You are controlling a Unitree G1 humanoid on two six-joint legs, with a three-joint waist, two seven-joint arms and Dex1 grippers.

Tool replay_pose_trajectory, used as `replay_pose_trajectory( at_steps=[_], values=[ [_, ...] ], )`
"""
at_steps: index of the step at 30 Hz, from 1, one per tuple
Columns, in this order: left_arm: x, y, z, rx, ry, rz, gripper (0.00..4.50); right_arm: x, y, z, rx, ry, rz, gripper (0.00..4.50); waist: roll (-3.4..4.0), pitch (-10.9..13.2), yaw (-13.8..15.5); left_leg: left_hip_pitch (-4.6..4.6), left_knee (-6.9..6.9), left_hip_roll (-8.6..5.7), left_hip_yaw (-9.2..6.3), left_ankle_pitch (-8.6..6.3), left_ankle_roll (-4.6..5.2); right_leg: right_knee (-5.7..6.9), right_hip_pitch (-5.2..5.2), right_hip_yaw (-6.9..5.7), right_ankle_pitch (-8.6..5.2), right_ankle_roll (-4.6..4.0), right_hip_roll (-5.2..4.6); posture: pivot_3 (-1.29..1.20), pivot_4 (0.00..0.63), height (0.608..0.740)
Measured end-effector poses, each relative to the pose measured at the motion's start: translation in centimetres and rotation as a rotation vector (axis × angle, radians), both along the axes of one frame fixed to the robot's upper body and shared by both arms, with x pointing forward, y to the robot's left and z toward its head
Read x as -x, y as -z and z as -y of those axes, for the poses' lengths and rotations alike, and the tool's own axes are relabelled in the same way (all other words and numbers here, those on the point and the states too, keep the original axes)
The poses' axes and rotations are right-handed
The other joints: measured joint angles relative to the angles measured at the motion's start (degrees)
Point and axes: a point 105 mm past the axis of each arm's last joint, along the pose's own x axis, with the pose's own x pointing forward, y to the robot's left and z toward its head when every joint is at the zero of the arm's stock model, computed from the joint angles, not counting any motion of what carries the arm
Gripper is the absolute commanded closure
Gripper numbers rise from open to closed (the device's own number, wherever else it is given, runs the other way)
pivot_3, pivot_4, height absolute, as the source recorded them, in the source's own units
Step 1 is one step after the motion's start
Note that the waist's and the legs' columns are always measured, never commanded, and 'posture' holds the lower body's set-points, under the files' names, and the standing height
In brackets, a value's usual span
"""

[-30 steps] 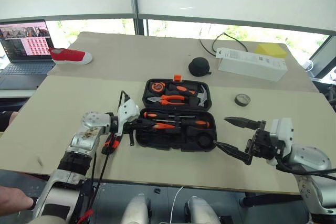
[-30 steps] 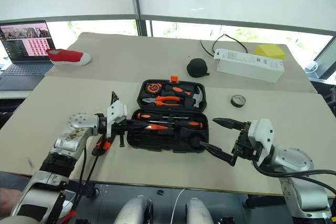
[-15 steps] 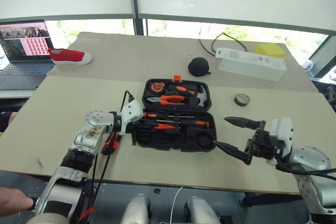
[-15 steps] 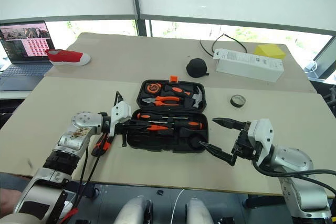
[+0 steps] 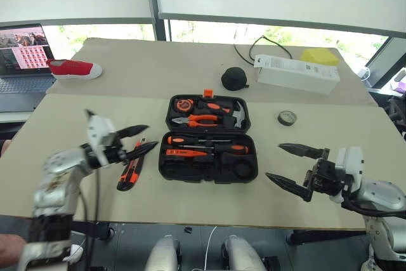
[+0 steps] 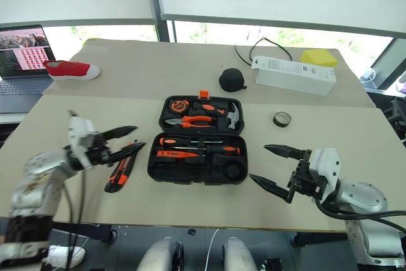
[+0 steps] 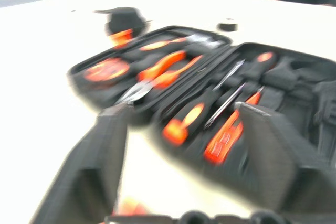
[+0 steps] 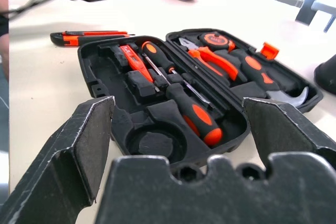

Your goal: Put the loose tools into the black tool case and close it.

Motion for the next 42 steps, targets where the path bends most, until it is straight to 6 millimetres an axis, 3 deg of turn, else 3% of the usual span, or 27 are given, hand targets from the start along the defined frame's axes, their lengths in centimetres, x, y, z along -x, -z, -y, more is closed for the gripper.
replay_pose_trajectory(
  at_steps=[4,7,11,14,21,26,29,32,37,42],
  values=[
    [4.2,2.3,-5.4,-0.032,-0.270,-0.109,0.05,0.4,1.1,0.9,0.047,-0.021,-0.014,0.00,-0.27,0.1,0.4,0.07,-0.02,-0.02,0.02,-0.02,0.01,-0.04,0.07,-0.06,-0.04,0.00,-0.14,0.00,0.150,0.740],
    [6.9,2.9,-8.0,-0.063,-0.406,-0.171,0.05,0.1,1.6,1.7,0.053,0.006,-0.031,0.00,-0.41,0.2,0.6,0.07,-0.02,0.00,0.02,-0.02,0.01,-0.08,0.06,-0.11,-0.08,-0.04,-0.22,0.00,0.150,0.740],
    [9.2,2.7,-9.0,-0.077,-0.486,-0.237,0.05,0.2,1.9,1.8,0.056,-0.020,-0.048,0.00,-0.42,0.2,1.0,0.07,-0.06,0.00,0.01,-0.07,-0.07,-0.09,0.05,-0.11,-0.32,-0.43,-0.29,0.00,0.150,0.740],
    [9.1,2.1,-7.7,-0.054,-0.446,-0.279,0.05,0.3,1.7,1.2,0.058,-0.064,-0.044,0.00,-0.43,0.2,1.0,0.07,-0.06,0.00,0.01,-0.07,-0.08,-0.09,0.04,-0.11,-0.33,-0.46,-0.29,0.00,0.150,0.740],
    [4.2,1.2,-2.0,-0.015,-0.388,-0.296,0.05,-0.3,-1.2,-1.6,-0.007,-0.166,0.049,0.00,-0.43,0.3,0.9,0.07,-0.10,-0.02,0.00,-0.03,0.00,-0.06,0.04,-0.08,-0.10,-0.06,-0.17,0.00,0.150,0.740],
    [1.5,2.5,2.5,0.013,-0.399,-0.352,0.05,-0.4,-1.8,-2.8,-0.029,-0.192,0.060,0.00,-0.47,0.3,0.7,0.05,-0.18,-0.10,-0.04,-0.03,0.00,-0.06,0.04,-0.05,-0.06,-0.01,-0.16,0.00,0.150,0.740],
    [1.2,3.7,3.1,-0.020,-0.431,-0.398,0.05,-0.4,-1.6,-2.9,-0.035,-0.183,0.049,0.00,-0.48,0.3,0.3,0.07,-0.27,-0.09,-0.04,-0.03,-0.01,-0.07,0.01,-0.03,-0.06,-0.02,-0.12,0.00,0.150,0.740],
    [0.7,4.2,3.7,-0.032,-0.448,-0.408,0.72,-0.5,-1.7,-3.0,-0.043,-0.173,0.052,0.00,-0.48,0.3,0.4,0.08,-0.27,-0.11,-0.05,-0.03,-0.01,-0.07,0.03,-0.04,-0.06,-0.02,-0.11,0.00,0.150,0.740],
    [0.6,4.3,3.5,-0.056,-0.455,-0.402,2.70,-0.4,-1.4,-2.9,-0.048,-0.160,0.038,0.00,-0.48,0.3,0.4,0.10,-0.27,-0.14,-0.04,-0.03,-0.01,-0.08,0.05,-0.03,-0.07,-0.03,-0.14,0.00,0.150,0.740],
    [0.4,3.2,2.4,-0.065,-0.312,-0.355,2.78,-0.2,-1.3,-2.8,-0.046,-0.153,0.034,0.00,-0.57,0.3,0.4,0.02,-0.27,-0.13,0.02,-0.02,-0.02,-0.06,-0.10,-0.07,-0.11,-0.13,-0.07,0.00,0.150,0.740]
  ],
)
